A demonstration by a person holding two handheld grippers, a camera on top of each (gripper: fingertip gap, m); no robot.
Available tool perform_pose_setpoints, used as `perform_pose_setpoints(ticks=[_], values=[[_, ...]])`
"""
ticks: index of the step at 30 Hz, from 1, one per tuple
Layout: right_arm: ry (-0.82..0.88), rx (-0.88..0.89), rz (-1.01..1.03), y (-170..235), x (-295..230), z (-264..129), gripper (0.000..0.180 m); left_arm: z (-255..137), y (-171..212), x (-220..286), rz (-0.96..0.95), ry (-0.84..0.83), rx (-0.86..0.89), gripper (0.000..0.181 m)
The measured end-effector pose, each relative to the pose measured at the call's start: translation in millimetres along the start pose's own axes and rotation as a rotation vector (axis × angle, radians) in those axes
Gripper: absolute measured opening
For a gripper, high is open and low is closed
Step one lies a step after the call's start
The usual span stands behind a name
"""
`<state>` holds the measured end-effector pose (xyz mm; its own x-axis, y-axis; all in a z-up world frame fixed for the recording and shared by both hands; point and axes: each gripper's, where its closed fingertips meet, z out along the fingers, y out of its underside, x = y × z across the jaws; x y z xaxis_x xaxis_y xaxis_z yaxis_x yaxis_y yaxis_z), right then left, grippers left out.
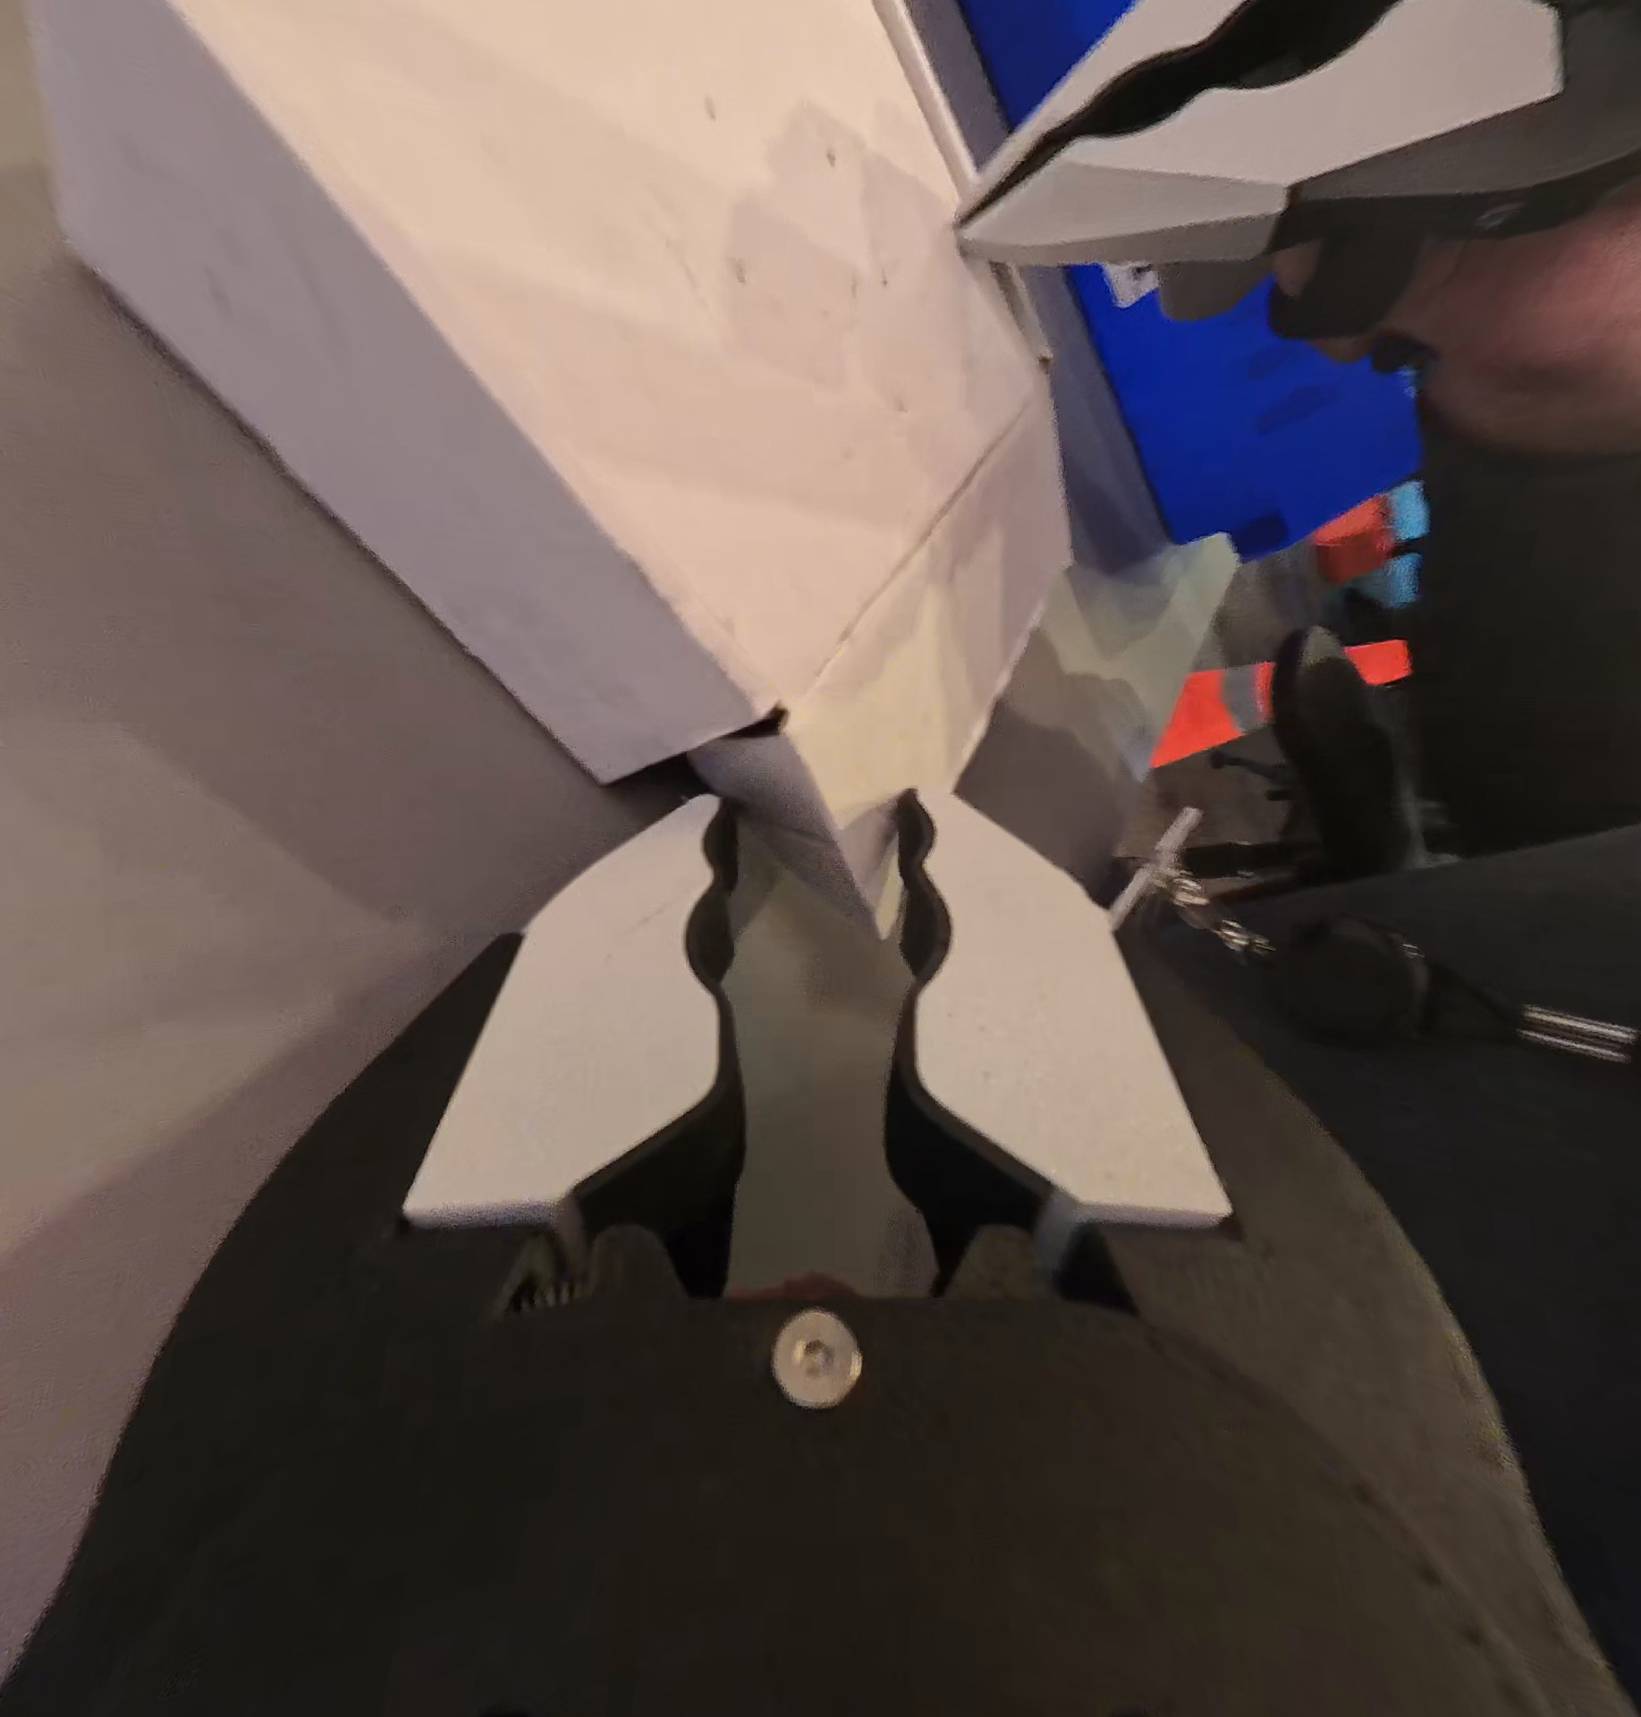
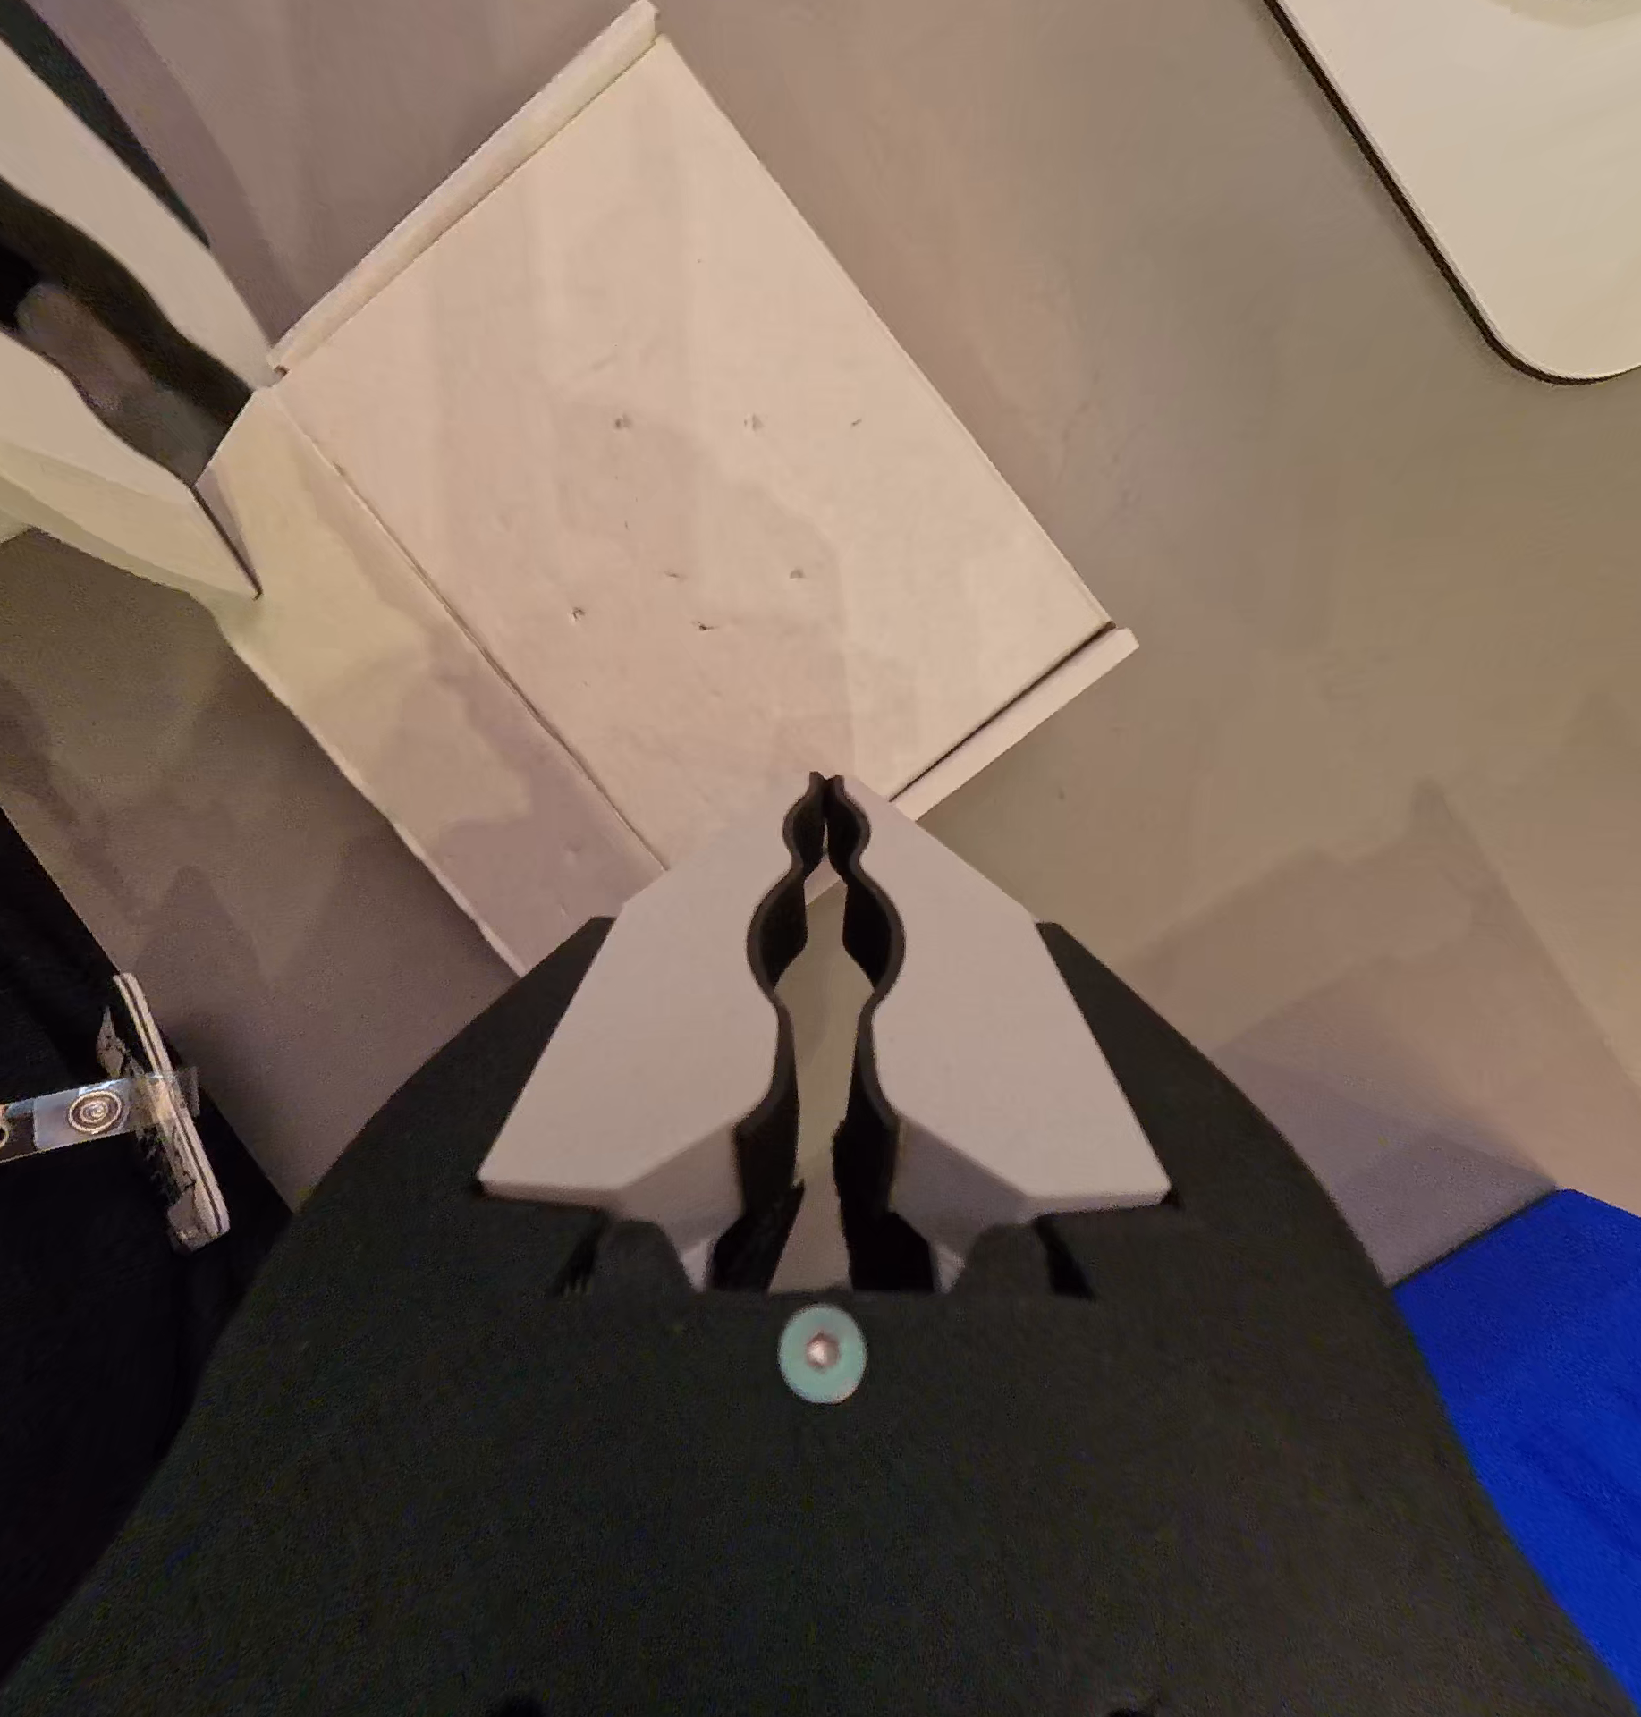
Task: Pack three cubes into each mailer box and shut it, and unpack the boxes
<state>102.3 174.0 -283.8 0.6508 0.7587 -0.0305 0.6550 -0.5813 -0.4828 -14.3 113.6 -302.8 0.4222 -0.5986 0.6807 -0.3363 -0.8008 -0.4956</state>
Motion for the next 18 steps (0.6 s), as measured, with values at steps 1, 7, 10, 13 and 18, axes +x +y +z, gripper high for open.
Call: perform_pose_setpoints(ticks=[1,7,10,13,18], values=[[0.003,0.001,-0.004,0,0,0,0.000,1,1,2,-0.016,0.017,-0.005,0.030],[-0.008,0.012,0.001,-1,0,0,0.000,-3,0,-5,0.009,-0.033,-0.025,0.040],[-0.014,0.018,0.004,-1,0,0,0.000,0,10,2,-0.057,0.035,-0.034,0.044],[-0.016,0.021,0.002,-1,-1,0,0.000,2,13,12,-0.181,0.166,0.017,0.047],[-0.021,0.021,0.004,-1,0,0,0.000,7,5,26,-0.324,0.326,0.127,0.048]])
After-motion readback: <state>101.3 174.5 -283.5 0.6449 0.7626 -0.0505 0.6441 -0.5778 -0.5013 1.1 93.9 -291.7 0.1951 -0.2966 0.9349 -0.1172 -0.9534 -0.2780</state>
